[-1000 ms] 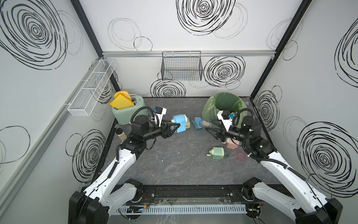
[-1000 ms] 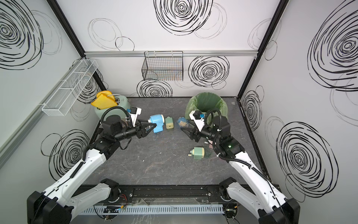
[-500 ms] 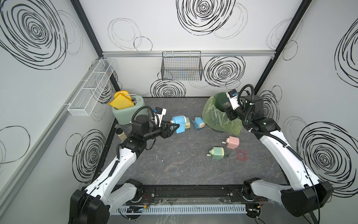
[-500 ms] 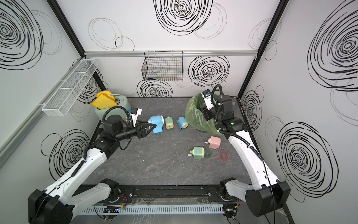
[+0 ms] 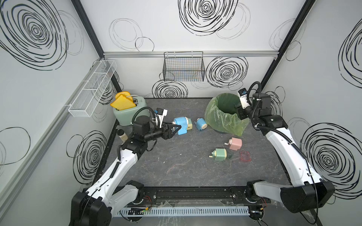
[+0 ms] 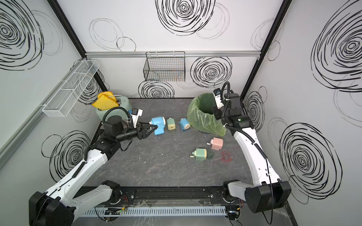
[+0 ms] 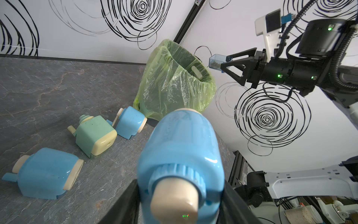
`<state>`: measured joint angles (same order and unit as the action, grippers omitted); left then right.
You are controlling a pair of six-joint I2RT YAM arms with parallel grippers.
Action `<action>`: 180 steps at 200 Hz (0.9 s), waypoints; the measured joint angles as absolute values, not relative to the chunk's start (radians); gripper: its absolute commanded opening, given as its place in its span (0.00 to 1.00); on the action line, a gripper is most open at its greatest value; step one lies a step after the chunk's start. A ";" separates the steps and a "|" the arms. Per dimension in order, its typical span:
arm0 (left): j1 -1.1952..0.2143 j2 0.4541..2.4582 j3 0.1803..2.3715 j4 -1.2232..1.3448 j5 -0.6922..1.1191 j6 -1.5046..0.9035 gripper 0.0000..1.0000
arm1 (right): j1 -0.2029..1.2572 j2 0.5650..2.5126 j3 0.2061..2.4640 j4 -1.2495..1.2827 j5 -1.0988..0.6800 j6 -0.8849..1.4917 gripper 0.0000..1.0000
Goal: Take out the pencil sharpener tray and clean the shavings
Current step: Pour the shavings into the trash bin.
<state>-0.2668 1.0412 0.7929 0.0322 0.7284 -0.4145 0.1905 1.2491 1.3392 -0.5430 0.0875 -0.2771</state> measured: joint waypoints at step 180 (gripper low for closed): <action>-0.261 1.050 0.792 0.054 0.741 -0.419 0.29 | 0.484 1.594 1.659 -0.868 0.731 -0.486 0.37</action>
